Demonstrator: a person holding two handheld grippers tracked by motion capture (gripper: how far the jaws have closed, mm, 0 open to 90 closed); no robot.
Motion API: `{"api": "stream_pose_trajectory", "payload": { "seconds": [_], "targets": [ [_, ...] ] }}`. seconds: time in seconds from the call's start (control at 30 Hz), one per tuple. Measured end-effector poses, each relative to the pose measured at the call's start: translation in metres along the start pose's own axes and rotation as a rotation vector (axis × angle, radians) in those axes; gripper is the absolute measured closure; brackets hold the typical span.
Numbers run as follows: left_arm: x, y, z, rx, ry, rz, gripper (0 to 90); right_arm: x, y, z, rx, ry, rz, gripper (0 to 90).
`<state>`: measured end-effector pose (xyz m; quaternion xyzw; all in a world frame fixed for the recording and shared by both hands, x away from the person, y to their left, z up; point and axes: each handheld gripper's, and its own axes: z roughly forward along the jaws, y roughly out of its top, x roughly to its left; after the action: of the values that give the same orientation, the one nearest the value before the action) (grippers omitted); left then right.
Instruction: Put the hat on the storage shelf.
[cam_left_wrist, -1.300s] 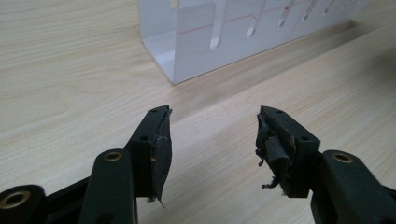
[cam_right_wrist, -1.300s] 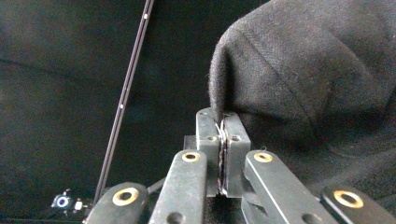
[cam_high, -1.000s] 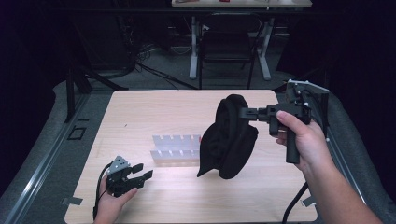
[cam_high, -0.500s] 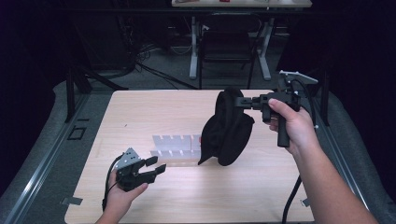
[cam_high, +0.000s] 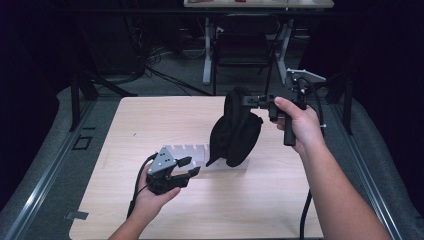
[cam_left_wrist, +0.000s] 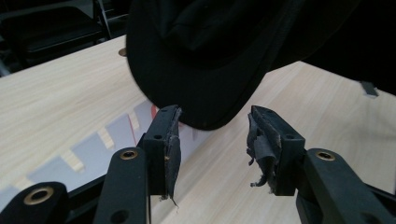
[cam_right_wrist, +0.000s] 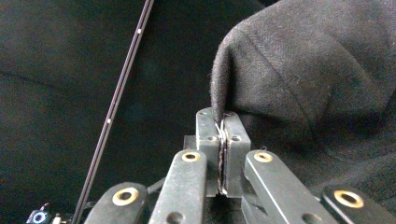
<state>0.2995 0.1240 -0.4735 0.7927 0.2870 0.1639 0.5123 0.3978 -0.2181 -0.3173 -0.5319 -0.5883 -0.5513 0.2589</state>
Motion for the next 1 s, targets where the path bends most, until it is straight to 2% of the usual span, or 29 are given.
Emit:
{"api": "stream_pose_trajectory", "payload": {
  "seconds": [0.13, 0.17, 0.33, 0.47, 0.67, 0.9, 1.0],
  "targets": [
    [-0.003, 0.004, 0.010, 0.017, 0.017, 0.023, 53.6, 0.001, 0.003, 0.005, -0.002, -0.003, -0.007, 88.5],
    [-0.003, 0.004, 0.014, 0.033, 0.034, 0.037, 53.7, 0.001, 0.003, 0.008, 0.000, -0.002, -0.008, 88.5],
    [-0.002, 0.002, 0.018, 0.045, 0.039, 0.047, 55.0, -0.002, 0.007, 0.014, 0.011, -0.010, -0.010, 88.5],
    [-0.001, 0.000, 0.023, 0.055, 0.037, 0.042, 59.3, -0.005, 0.009, 0.018, 0.021, -0.013, -0.010, 88.5],
    [-0.003, -0.004, 0.032, 0.069, 0.035, 0.043, 60.5, -0.007, 0.008, 0.023, 0.027, -0.016, -0.009, 88.5],
    [-0.004, -0.004, 0.039, 0.058, 0.034, 0.032, 60.2, -0.007, 0.007, 0.029, 0.034, -0.026, -0.011, 88.4],
    [-0.004, -0.003, 0.040, 0.047, 0.035, 0.019, 60.4, -0.009, 0.007, 0.031, 0.027, -0.014, 0.000, 88.4]
  ]
}}
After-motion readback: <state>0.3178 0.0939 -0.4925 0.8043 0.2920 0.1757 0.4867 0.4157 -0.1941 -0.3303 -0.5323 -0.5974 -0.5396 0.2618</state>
